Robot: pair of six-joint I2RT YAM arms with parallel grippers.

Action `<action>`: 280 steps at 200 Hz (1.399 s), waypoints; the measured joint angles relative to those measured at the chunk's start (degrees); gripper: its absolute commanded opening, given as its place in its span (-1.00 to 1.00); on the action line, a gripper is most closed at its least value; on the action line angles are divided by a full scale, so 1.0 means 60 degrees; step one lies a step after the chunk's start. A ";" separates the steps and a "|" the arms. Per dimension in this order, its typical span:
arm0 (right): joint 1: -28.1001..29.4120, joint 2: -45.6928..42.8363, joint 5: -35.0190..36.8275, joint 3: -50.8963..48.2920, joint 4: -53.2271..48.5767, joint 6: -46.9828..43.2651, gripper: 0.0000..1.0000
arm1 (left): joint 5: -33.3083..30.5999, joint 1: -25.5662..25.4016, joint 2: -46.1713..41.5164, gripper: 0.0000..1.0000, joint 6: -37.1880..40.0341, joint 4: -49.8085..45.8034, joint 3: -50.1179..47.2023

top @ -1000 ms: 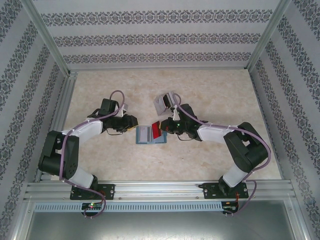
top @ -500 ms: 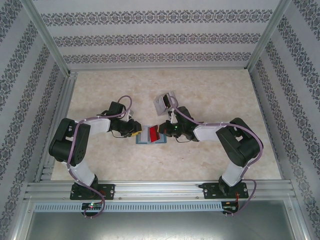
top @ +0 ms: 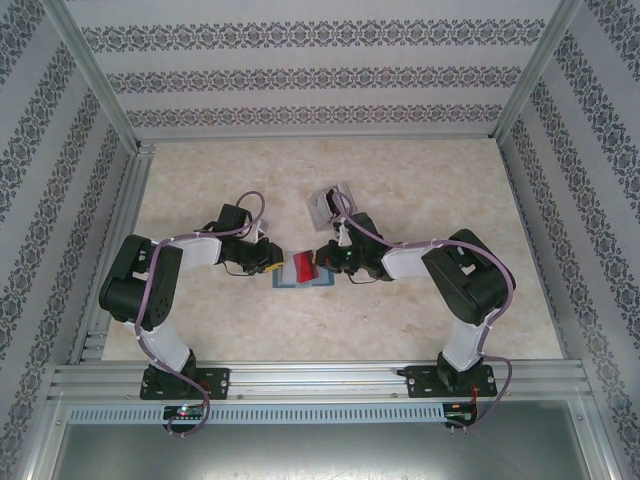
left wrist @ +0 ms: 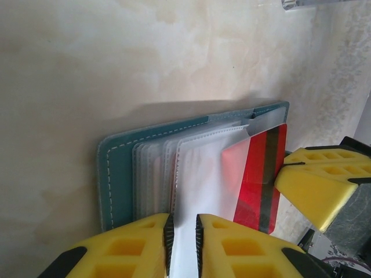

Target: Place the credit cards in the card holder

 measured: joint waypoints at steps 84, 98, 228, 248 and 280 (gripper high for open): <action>0.0816 0.0007 0.1373 0.0178 -0.0025 -0.0004 -1.00 | -0.0055 0.0000 -0.0069 -0.64 0.0000 0.0018 -0.0106; 0.0940 0.0007 0.1548 0.0229 -0.0102 -0.0007 -1.00 | -0.0062 0.0000 -0.0076 -0.66 0.0000 0.0018 -0.0120; 0.1592 0.0601 0.2422 0.1209 -0.0539 -0.0040 -0.62 | -0.0597 0.0044 -0.0583 -0.66 0.0000 -0.0211 -0.0328; 0.1606 0.0310 0.2426 0.1206 -0.0856 -0.0251 -0.44 | -0.0648 -0.0004 -0.0834 -0.62 0.0004 -0.0364 -0.0328; 0.1526 -0.0623 0.2448 0.1180 -0.1373 -0.0612 -0.29 | -0.1045 -0.0011 -0.1861 -0.42 -0.0004 -0.0404 -0.0317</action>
